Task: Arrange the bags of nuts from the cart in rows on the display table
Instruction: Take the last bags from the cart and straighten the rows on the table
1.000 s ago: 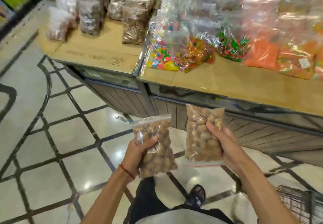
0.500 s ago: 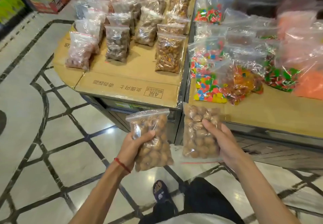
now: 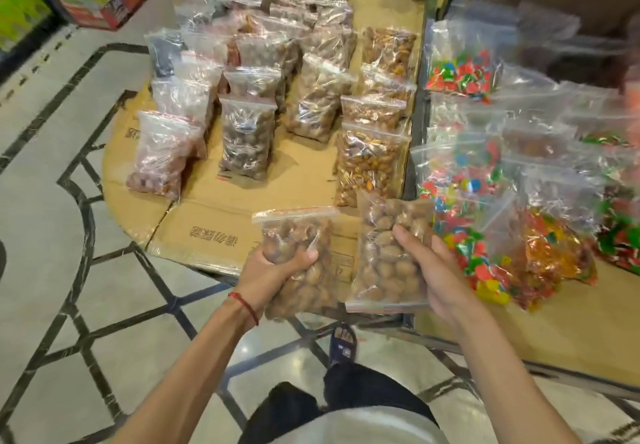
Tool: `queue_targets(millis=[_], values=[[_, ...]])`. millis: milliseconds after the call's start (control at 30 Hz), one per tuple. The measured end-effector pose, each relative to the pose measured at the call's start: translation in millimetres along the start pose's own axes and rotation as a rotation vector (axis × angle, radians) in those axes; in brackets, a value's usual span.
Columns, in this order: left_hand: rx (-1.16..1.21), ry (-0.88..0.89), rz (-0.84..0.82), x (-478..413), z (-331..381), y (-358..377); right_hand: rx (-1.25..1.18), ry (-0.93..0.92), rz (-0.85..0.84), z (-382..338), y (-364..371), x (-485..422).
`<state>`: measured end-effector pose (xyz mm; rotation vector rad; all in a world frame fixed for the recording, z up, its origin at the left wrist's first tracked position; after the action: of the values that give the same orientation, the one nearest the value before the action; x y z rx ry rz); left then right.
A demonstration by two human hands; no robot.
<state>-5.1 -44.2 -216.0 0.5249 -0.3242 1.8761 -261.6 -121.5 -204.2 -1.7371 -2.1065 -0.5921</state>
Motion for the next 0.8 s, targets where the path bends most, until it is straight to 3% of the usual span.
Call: queue_targets(millis=[300, 800], values=[[-0.021, 0.046, -0.021, -109.9, 60.2, -9.7, -0.059, 0.003, 0.04, -34.4, 31.8, -56.5], [-0.12, -0.11, -0.208, -250.6, 132.2, 17.4, -0.194, -0.055, 0.392, -42.9, 99.1, -47.4]])
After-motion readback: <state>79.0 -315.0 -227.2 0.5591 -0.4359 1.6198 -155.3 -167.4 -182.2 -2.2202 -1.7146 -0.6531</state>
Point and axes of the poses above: each hand's wrist, its own x-axis away from the middle knuckle, its own y-axis out of the palm, z = x × y, the point moved 3 cm from there along -x, towards the middle knuckle, and after that the axes turned 2 degrees about x, right-handed, at the moved point
